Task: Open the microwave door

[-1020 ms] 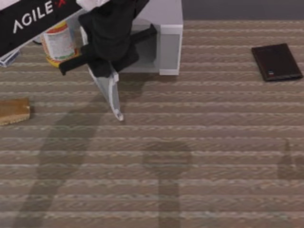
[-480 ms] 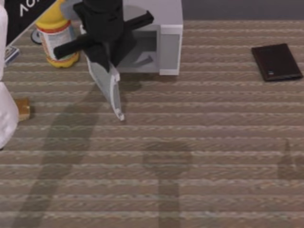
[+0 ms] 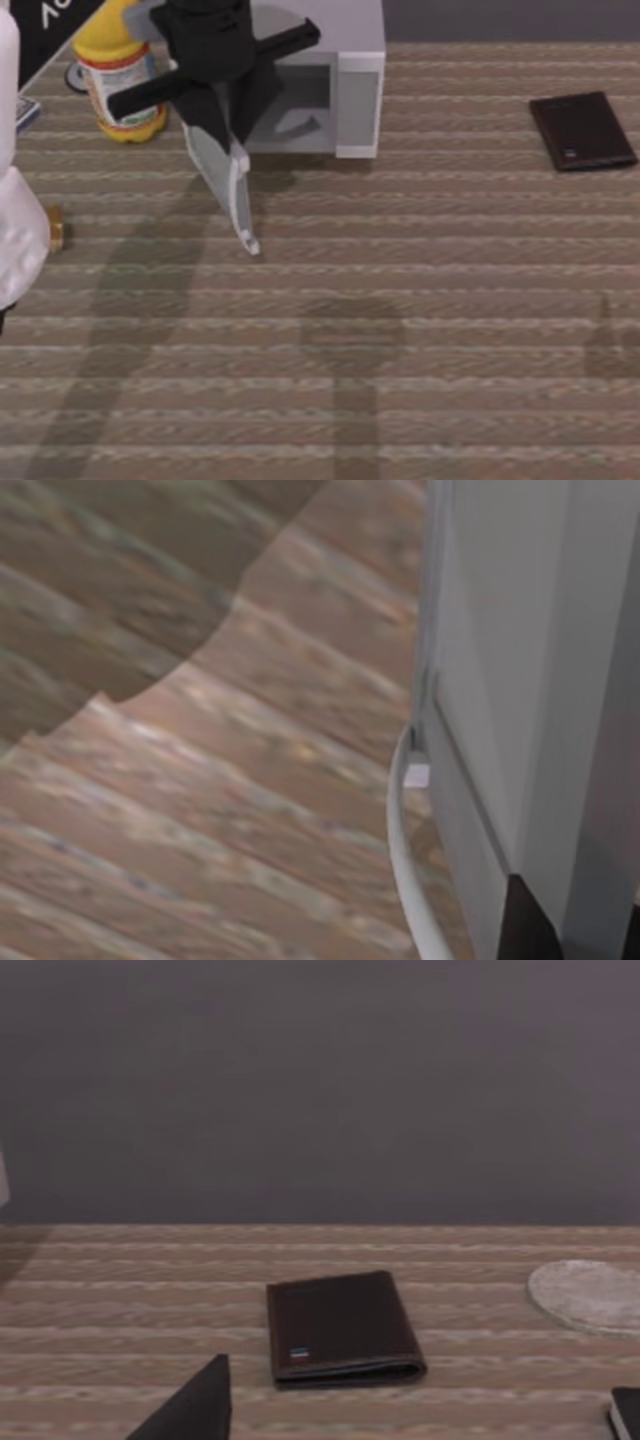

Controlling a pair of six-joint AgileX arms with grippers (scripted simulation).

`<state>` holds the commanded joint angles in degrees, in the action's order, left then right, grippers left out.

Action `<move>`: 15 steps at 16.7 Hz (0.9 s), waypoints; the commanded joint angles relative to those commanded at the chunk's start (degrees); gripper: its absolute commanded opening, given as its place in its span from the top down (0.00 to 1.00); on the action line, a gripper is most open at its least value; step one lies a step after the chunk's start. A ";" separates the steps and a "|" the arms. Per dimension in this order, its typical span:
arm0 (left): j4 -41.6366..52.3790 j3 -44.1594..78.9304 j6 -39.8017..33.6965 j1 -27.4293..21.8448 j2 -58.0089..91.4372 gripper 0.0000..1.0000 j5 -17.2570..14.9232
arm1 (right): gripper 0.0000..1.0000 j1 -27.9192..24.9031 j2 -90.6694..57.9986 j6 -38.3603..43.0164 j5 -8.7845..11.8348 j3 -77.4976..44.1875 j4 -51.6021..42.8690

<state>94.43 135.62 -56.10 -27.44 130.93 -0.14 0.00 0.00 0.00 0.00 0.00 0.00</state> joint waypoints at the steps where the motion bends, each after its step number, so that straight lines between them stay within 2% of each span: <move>1: -0.41 -0.69 -0.02 0.05 -0.13 1.00 -0.03 | 0.00 0.00 0.00 0.00 0.00 0.00 0.00; 7: -5.33 -7.59 0.10 0.26 -2.00 1.00 -0.06 | 0.00 0.00 0.00 0.00 0.00 0.00 0.00; 15: -5.70 -8.10 0.11 0.28 -2.14 1.00 -0.06 | 0.00 0.00 0.00 0.00 0.00 0.00 0.00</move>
<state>88.72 127.52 -55.99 -27.17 128.80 -0.20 0.00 0.00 0.00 0.00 0.00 0.00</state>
